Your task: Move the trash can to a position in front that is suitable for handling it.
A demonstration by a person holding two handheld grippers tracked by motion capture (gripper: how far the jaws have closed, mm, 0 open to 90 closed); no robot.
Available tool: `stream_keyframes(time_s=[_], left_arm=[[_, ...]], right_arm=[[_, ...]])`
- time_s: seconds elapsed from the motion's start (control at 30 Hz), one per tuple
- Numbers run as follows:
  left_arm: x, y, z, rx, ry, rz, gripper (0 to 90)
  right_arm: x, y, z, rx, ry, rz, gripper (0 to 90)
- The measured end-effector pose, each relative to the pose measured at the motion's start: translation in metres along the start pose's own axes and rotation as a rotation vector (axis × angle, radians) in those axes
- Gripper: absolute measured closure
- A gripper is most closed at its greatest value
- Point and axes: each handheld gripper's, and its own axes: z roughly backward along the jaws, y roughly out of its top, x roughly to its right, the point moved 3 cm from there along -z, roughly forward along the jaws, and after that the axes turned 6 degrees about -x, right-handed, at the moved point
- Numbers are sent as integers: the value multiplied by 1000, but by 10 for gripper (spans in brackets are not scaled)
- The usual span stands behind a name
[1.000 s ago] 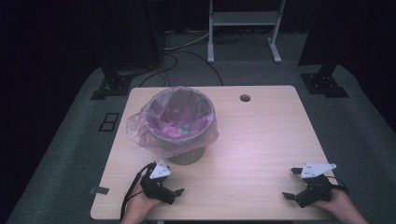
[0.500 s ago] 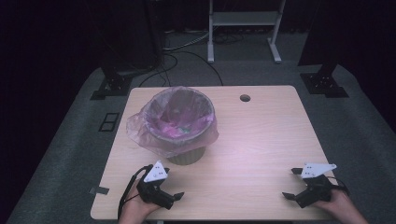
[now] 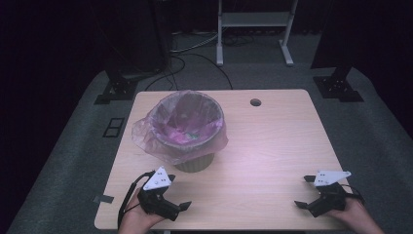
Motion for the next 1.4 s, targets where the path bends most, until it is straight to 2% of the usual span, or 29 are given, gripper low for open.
stream_keyframes(time_s=[0.4, 0.6, 0.8, 0.97, 1.17, 1.4], left_arm=[[-12, 7, 47, 38, 38, 31, 0], [-18, 19, 65, 52, 48, 41, 0], [-27, 40, 83, 79, 72, 44, 0], [-38, 55, 91, 90, 86, 44, 0], [-59, 77, 97, 111, 96, 54, 0], [-75, 92, 96, 113, 105, 57, 0]], right_arm=[[0, 0, 0, 1, -2, -5, 0], [0, 0, 0, 1, -2, -6, 0], [0, 0, 0, 0, -5, -8, 0], [0, 0, 0, 0, -6, -10, 0], [0, 0, 0, 0, -6, -10, 0], [0, 0, 0, 0, -6, -10, 0]])
